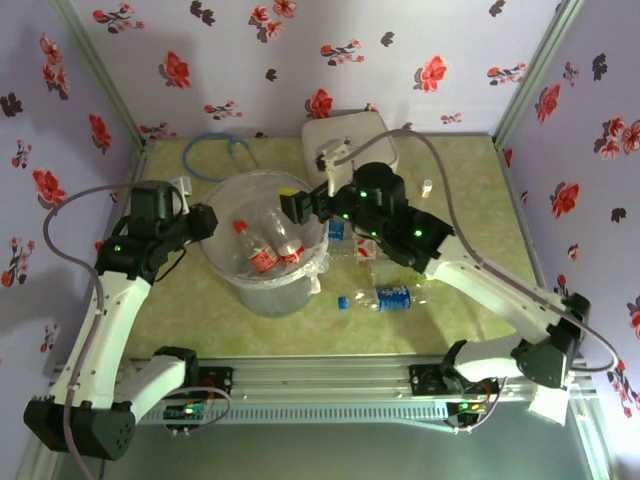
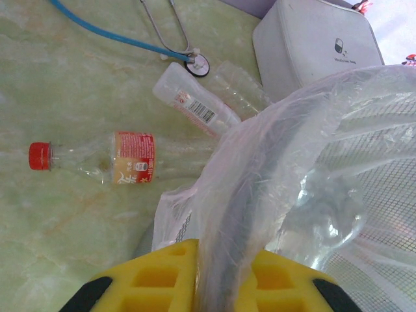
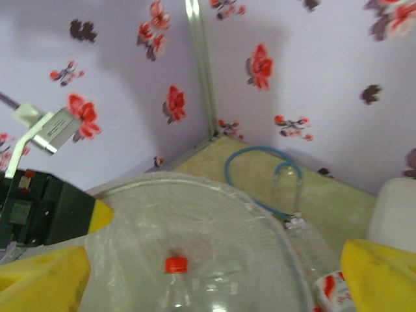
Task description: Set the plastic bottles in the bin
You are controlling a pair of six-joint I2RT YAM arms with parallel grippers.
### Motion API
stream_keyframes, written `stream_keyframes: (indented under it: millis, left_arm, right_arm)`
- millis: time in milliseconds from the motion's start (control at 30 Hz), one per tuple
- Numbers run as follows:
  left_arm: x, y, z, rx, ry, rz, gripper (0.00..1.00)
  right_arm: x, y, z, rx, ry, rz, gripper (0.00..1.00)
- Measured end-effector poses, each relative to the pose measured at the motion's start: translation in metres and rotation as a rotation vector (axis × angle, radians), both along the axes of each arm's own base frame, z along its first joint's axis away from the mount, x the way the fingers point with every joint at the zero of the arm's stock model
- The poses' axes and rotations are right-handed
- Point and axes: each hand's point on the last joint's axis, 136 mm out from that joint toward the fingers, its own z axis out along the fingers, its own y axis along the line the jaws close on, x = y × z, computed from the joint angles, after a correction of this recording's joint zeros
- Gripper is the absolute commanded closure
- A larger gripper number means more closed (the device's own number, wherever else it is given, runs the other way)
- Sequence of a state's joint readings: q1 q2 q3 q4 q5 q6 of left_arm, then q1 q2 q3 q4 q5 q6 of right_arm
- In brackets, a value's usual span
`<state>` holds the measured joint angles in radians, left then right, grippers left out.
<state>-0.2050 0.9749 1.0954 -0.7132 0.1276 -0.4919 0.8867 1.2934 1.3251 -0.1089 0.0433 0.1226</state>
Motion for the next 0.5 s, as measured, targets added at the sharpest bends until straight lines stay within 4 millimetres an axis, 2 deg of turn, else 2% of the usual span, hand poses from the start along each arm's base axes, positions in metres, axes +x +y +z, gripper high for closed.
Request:
stream_keyframes:
  millis: [100, 167, 233, 300, 367, 500]
  left_arm:
    - [0.000, 0.000, 0.000, 0.000, -0.001, 0.000, 1.00]
    - [0.000, 0.000, 0.000, 0.000, -0.002, 0.000, 1.00]
    - [-0.001, 0.000, 0.000, -0.001, -0.004, 0.000, 1.00]
    - [-0.001, 0.000, 0.000, -0.001, -0.006, 0.000, 1.00]
    - [0.000, 0.000, 0.000, -0.002, -0.008, 0.000, 1.00]
    - [0.000, 0.000, 0.000, -0.002, -0.009, 0.000, 1.00]
  right_arm:
    - [0.017, -0.050, 0.003, 0.050, 0.034, -0.151, 0.00]
    - [0.034, -0.093, -0.005, 0.080, 0.100, -0.301, 0.00]
    - [0.051, -0.143, -0.022, 0.108, 0.193, -0.480, 0.00]
    - [0.059, -0.193, -0.052, 0.139, 0.302, -0.654, 0.00]
    - [0.055, -0.229, -0.088, 0.153, 0.401, -0.786, 0.00]
    - [0.019, -0.265, -0.157, 0.182, 0.589, -0.962, 0.01]
